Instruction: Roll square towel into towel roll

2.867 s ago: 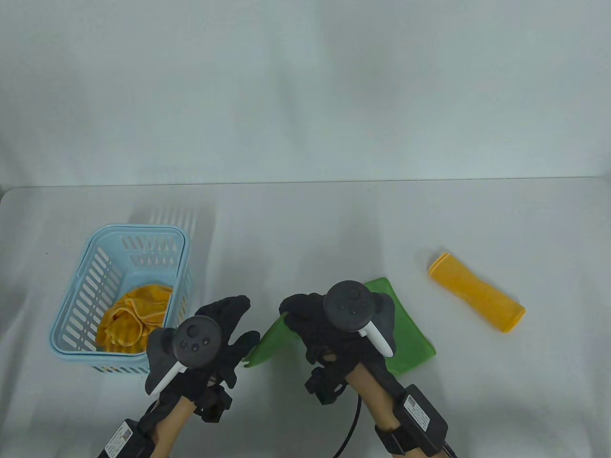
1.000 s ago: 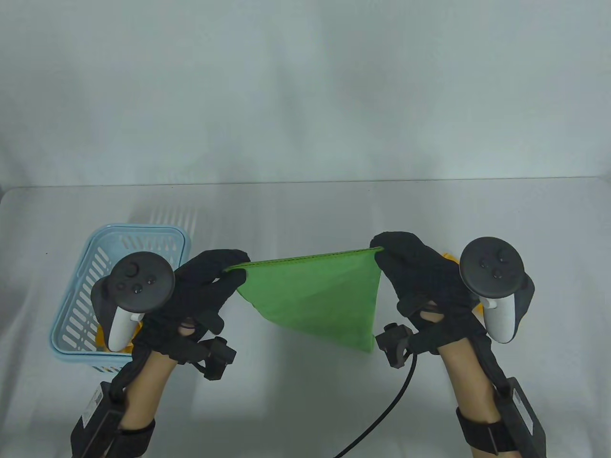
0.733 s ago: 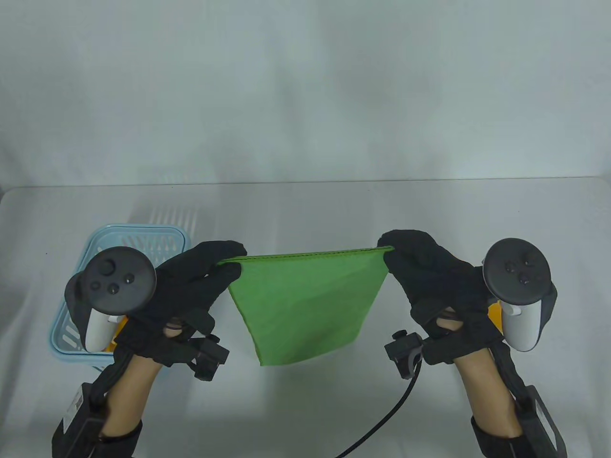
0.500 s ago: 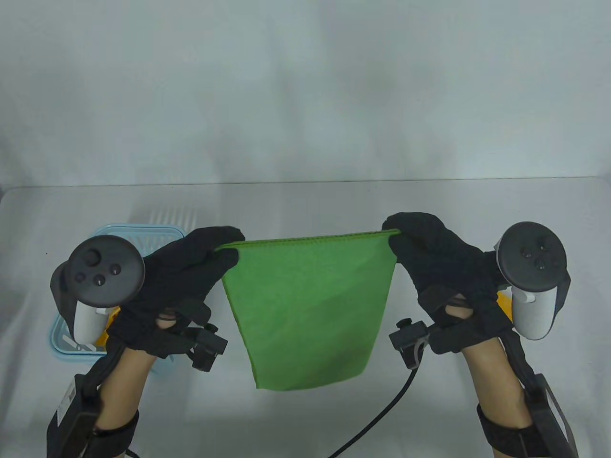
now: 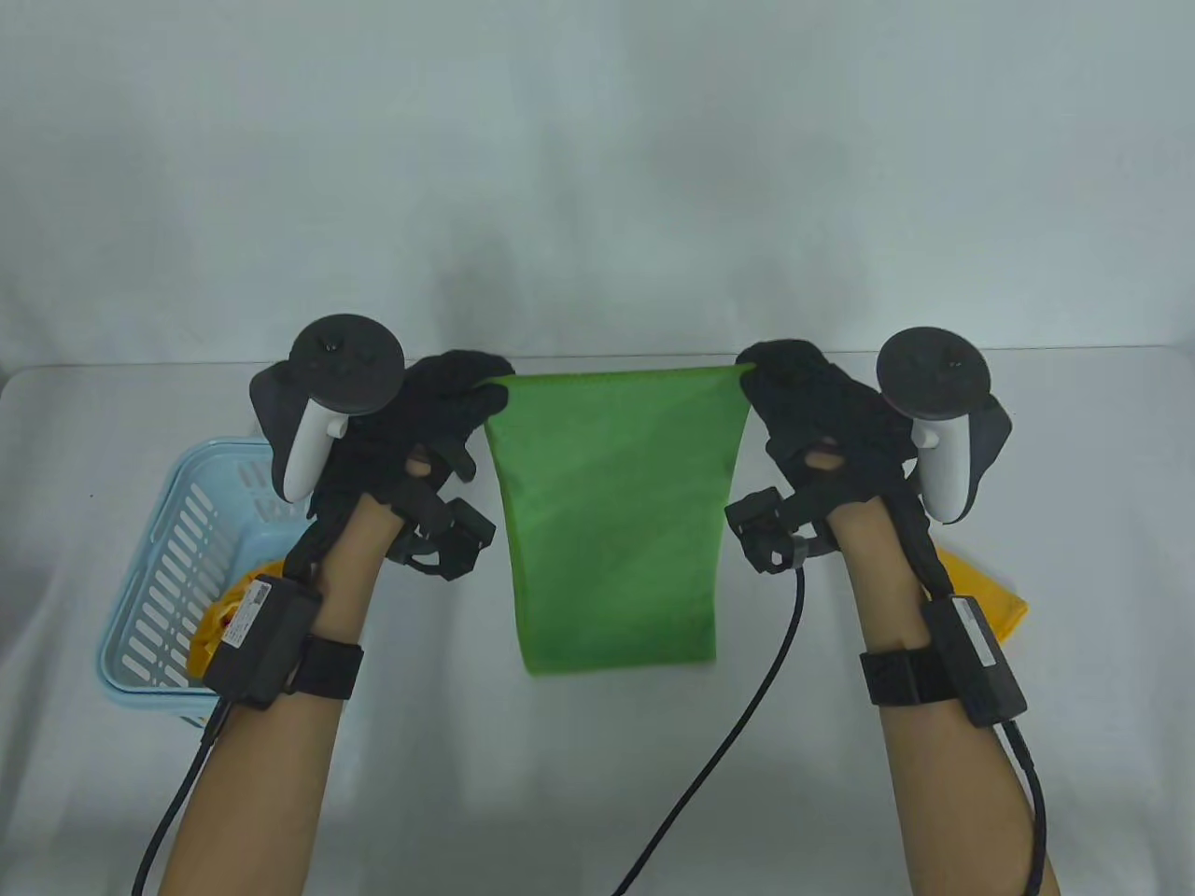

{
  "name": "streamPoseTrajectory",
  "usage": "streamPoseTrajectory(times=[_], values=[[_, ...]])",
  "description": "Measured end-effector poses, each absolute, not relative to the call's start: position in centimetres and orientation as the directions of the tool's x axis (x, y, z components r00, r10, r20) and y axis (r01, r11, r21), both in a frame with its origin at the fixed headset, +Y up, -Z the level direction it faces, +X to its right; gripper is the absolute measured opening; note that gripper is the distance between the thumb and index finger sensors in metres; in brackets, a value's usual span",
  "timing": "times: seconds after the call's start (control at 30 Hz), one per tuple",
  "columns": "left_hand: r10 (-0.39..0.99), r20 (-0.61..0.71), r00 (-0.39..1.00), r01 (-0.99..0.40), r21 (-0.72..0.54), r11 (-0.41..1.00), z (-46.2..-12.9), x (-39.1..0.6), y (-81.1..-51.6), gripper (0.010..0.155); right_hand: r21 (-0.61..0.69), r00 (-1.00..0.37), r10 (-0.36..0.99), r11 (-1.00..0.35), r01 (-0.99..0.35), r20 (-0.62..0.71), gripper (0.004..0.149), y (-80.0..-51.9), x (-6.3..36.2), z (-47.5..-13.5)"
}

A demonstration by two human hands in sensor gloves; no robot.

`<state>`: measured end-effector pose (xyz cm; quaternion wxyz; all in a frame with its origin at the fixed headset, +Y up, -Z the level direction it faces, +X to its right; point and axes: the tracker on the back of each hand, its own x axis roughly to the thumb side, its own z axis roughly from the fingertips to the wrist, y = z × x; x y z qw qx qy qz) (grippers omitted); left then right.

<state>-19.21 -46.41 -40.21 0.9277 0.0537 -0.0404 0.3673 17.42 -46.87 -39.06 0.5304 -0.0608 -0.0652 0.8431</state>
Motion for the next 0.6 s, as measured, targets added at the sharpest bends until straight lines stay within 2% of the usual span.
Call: streamPoseTrajectory(times=[0.1, 0.2, 0.43, 0.6], values=[[0.632, 0.147, 0.761, -0.646, 0.089, 0.758, -39.8, -18.6, -44.7, 0.042, -0.219, -0.463, 0.887, -0.452, -0.865, -0.001, 0.038, -45.2, 17.6, -38.8], [0.584, 0.118, 0.803, -0.592, 0.057, 0.804, -40.0, -18.0, -47.2, 0.042, -0.219, -0.507, 0.861, -0.504, -0.836, -0.043, 0.038, -46.9, 17.8, -39.1], [0.575, -0.004, 0.818, -0.575, -0.05, 0.817, -39.6, -17.8, -57.2, 0.043, -0.086, -0.533, 0.831, -0.55, -0.831, -0.157, 0.038, -57.1, 17.8, -38.8], [0.564, 0.013, 0.826, -0.554, -0.163, 0.816, -37.3, -17.9, -62.3, 0.043, -0.004, -0.49, 0.848, -0.501, -0.866, -0.2, 0.039, -63.2, 18.1, -36.4]])
